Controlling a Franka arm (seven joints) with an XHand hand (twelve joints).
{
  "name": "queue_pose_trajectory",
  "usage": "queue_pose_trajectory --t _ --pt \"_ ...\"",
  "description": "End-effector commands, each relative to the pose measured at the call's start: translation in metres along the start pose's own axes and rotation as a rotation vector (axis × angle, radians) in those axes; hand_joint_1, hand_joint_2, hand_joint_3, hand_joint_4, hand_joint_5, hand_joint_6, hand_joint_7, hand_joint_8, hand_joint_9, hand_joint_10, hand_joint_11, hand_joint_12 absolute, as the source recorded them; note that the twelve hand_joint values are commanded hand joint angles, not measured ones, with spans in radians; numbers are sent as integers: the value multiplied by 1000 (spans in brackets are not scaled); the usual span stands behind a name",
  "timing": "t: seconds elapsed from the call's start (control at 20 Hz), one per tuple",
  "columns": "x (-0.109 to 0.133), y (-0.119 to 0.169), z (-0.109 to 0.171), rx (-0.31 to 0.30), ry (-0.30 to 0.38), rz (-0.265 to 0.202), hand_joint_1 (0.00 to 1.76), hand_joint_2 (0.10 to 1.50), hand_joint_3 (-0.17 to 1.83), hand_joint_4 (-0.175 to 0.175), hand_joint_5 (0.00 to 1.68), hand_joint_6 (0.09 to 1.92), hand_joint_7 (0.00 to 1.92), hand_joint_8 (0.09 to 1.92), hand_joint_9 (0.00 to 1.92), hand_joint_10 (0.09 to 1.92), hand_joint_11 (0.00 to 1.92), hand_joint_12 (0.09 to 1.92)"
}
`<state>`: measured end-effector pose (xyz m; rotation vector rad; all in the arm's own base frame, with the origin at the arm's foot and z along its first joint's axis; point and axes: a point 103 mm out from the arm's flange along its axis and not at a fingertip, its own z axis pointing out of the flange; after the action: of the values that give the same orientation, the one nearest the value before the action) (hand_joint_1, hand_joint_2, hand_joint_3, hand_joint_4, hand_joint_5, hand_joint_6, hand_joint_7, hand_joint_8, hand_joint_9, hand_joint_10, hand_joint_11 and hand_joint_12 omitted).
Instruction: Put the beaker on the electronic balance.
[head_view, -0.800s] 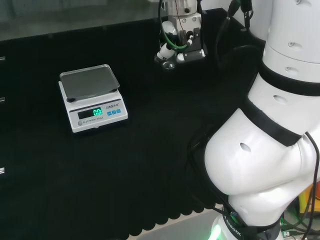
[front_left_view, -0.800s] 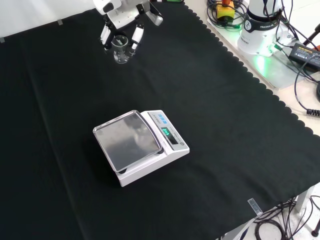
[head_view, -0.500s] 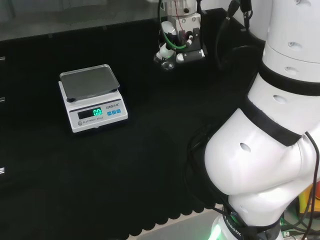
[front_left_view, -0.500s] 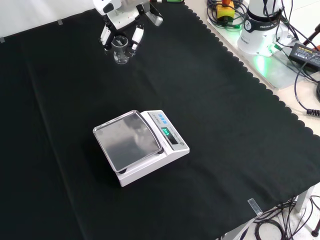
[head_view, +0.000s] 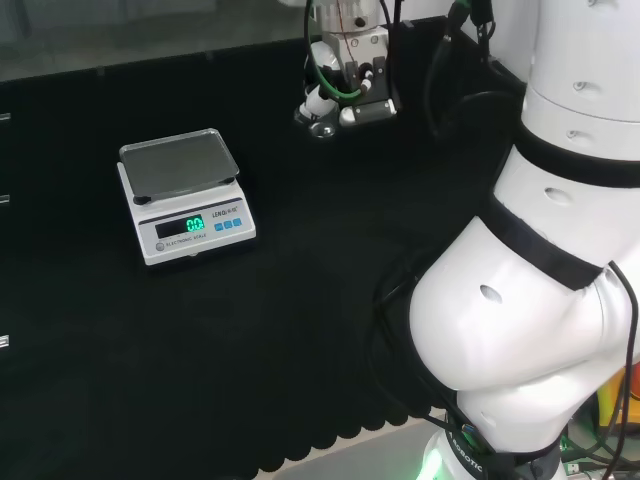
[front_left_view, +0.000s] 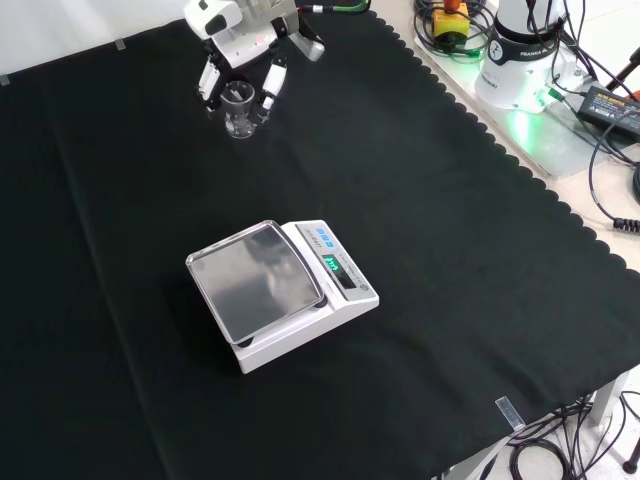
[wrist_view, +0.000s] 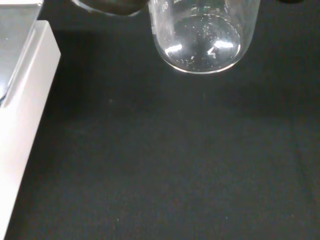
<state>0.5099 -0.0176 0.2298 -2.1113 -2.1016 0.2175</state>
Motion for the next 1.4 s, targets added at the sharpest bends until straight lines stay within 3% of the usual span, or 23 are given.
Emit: queue_pose_trajectory --t 0.05,0.7,0.95,1.35,1.4 --pt "33 26 -4 3 -7 -52 1142 1101 -79 -96 1073 862 957 918 1601 147 1664 384" --pt "97 68 -16 -22 2 -196 1141 1099 -75 -94 1075 859 961 917 1603 146 1663 383" --pt "127 87 -11 -14 5 -239 1141 1098 -74 -94 1075 859 963 917 1604 146 1663 383" --pt "156 110 1 -1 27 -312 1141 1098 -72 -94 1075 859 965 916 1605 145 1661 382" --pt "171 115 5 4 41 -342 1141 1098 -72 -94 1076 859 965 916 1605 145 1661 382"
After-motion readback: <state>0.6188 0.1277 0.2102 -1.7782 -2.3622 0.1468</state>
